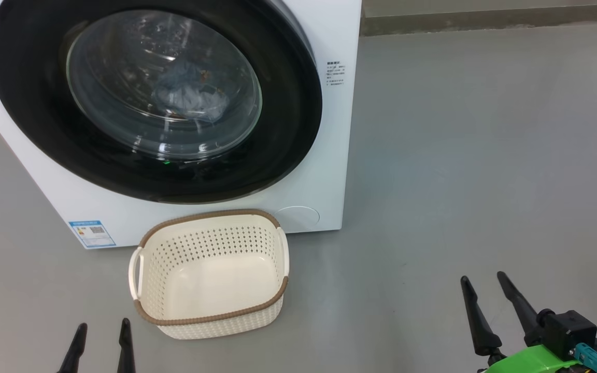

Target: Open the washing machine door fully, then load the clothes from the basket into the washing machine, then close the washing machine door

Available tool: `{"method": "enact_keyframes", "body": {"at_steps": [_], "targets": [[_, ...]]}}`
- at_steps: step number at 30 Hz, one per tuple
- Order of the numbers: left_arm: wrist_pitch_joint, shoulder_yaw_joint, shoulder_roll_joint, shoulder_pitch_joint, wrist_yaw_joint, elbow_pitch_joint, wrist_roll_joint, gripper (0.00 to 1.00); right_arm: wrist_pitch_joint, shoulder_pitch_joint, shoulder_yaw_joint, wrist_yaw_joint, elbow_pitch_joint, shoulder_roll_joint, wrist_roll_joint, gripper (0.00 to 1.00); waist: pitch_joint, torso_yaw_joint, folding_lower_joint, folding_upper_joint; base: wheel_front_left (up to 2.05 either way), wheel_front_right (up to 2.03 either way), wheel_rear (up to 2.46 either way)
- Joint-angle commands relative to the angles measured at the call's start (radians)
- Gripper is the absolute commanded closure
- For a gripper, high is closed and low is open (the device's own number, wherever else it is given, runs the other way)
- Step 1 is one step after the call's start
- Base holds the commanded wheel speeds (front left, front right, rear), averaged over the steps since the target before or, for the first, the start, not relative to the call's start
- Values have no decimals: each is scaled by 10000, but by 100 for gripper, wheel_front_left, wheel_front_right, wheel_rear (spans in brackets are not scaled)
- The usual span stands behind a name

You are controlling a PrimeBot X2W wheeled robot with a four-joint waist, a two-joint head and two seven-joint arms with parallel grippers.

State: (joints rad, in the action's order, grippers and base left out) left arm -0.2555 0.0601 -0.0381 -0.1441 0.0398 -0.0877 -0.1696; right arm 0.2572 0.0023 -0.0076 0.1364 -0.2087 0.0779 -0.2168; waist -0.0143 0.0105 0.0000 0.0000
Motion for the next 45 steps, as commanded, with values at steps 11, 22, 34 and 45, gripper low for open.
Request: {"method": "enact_keyframes", "body": {"at_steps": [11,22,34,45], "targets": [[-63,396,-121,47,-151,118,272,0,45,-38,-130,-57,364,-97,468,0,-78,59,0,0,0,0,0],[-63,434,-121,-2,-177,229,201,0,45,-30,-201,-57,273,-140,524,0,-111,23,0,0,0,0,0],[76,107,139,-153,8,-439,22,100,-54,19,-414,3,-411,-174,249,100,-102,-28,0,0,0,0,0],[400,140,116,74,88,-533,-1276,100,-385,-69,-473,-2,-396,-183,-1020,100,-79,-35,1,0,0,0,0]]}}
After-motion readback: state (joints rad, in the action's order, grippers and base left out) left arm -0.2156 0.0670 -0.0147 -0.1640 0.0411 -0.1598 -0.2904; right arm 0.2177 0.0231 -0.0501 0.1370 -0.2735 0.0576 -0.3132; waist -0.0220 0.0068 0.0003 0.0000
